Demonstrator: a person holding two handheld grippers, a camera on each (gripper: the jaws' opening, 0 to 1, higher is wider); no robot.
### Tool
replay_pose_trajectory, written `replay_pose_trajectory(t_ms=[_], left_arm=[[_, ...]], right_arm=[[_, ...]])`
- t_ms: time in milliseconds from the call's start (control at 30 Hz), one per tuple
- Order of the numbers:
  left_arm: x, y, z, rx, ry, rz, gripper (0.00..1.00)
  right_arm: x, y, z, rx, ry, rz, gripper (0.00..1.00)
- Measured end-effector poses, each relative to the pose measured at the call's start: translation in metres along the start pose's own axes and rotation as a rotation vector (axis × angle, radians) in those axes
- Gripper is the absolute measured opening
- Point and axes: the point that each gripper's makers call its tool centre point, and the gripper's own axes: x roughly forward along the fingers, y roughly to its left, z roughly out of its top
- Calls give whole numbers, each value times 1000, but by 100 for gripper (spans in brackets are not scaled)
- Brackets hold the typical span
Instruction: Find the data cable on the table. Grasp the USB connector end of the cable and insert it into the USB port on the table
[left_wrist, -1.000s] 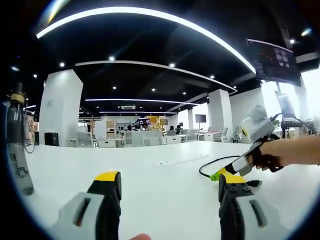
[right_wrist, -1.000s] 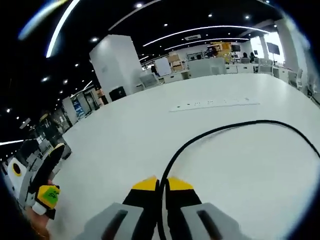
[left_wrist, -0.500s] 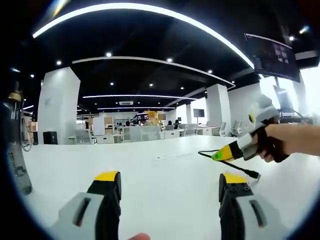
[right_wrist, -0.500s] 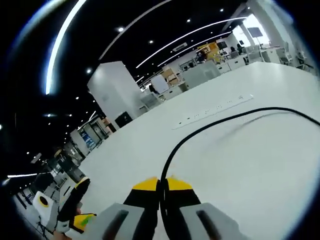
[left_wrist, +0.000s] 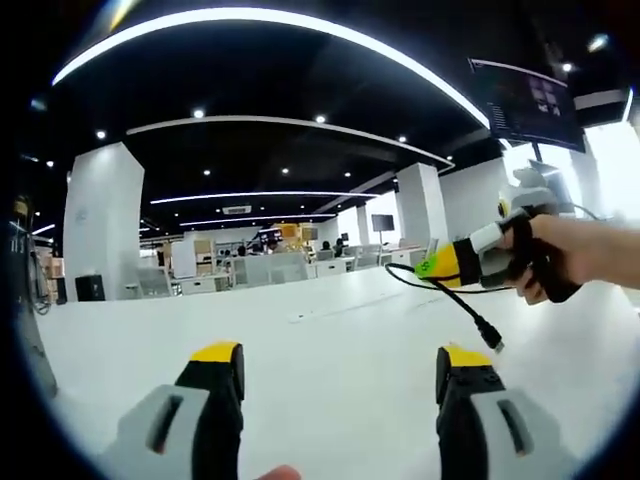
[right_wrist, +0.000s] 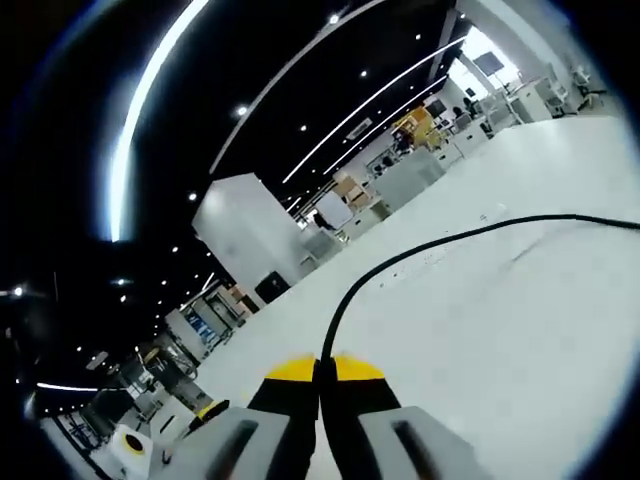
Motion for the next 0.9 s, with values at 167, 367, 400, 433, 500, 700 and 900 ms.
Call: replay_pose_trajectory(t_ms=[167,367,400,433,500,700,900], left_arm=[[3,-12,1,-2,-4,-34,78],[6,-31,7,6,-15,-89,73],[7,-34,8,9,-17,-96,72],[6,-37,9,10,-20,-99,71],[7,-44,11,19,-27,-105,70],[10,-63,19,188,-57,-104,70],[10,-84,26,416,-95,-105,69]], right_arm=[[-3,6,7,23,-26,26,5],[-14,20,10,35,-61,47,5],[-16,22,11,33,-69,46,5],[-16,22,14,31,-78,42,5],[-17,23,18,27,-105,24,5],[-23,35,27,69,-160,35,5],[-32,53,35,151,-209,74,5]])
